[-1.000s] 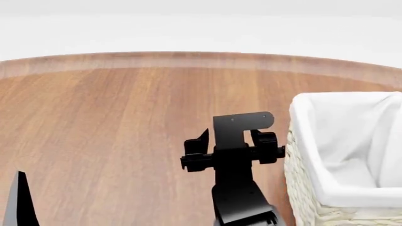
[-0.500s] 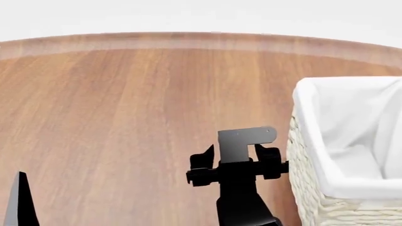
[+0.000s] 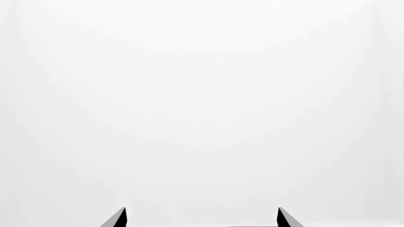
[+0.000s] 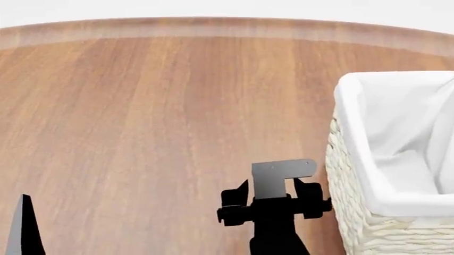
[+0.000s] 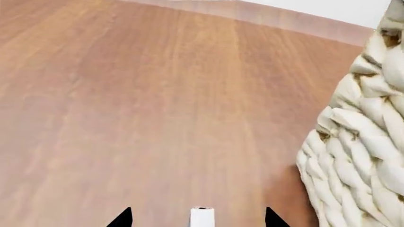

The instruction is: Pick up the cream cheese box, and put it in the basket.

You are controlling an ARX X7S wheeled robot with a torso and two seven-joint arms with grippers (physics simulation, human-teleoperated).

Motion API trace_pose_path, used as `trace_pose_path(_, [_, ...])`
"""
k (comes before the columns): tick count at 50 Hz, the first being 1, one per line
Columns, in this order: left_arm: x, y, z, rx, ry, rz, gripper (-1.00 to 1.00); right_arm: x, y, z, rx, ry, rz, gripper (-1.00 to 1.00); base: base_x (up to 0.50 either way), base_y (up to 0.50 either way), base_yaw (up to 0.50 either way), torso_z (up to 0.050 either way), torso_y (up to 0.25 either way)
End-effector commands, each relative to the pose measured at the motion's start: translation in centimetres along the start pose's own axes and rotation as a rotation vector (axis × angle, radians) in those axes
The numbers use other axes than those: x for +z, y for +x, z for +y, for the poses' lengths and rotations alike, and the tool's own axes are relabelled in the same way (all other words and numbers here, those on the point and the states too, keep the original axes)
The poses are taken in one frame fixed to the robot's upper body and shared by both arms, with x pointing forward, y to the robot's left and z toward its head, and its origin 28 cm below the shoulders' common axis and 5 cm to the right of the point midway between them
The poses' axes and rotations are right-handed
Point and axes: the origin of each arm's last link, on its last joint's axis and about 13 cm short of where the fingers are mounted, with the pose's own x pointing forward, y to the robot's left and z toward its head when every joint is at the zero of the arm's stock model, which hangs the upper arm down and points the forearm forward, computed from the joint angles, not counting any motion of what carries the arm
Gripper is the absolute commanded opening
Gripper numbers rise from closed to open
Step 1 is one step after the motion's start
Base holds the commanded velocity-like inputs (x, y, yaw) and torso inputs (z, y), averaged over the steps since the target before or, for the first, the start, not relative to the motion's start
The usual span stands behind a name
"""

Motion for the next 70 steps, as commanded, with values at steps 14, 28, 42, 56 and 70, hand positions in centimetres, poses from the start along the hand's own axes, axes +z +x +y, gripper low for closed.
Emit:
trace_pose_path(14, [0.0, 0.0, 0.0, -0.002, -0.002, -0.001, 1.00, -2.0, -0.6, 0.0, 0.003, -0.005, 0.053, 1.00, 0.00, 0.00, 0.00, 0.000, 0.000])
trace_pose_path(28, [-0.2, -0.1, 0.0, -0.002, -0.004, 0.000, 1.00, -3.1, -1.0, -0.1, -0.001, -0.004, 0.085, 1.00, 0.00, 0.00, 0.00, 0.000, 0.000])
trace_pose_path(42, [-0.2, 0.0, -0.1, -0.001, -0.007, -0.001, 1.00, -3.7, -1.2, -0.3, -0.009, -0.005, 0.107, 1.00, 0.00, 0.00, 0.00, 0.000, 0.000])
trace_pose_path(56, [0.3, -0.1, -0.1, 0.000, -0.014, -0.008, 1.00, -3.9, -1.2, -0.3, -0.004, -0.010, 0.109, -1.00, 0.00, 0.00, 0.00, 0.000, 0.000])
trace_pose_path(70, [0.3, 0.0, 0.0, -0.003, -0.016, -0.006, 1.00, -2.1, -0.6, -0.3, 0.001, 0.006, 0.053, -1.00, 0.00, 0.00, 0.00, 0.000, 0.000])
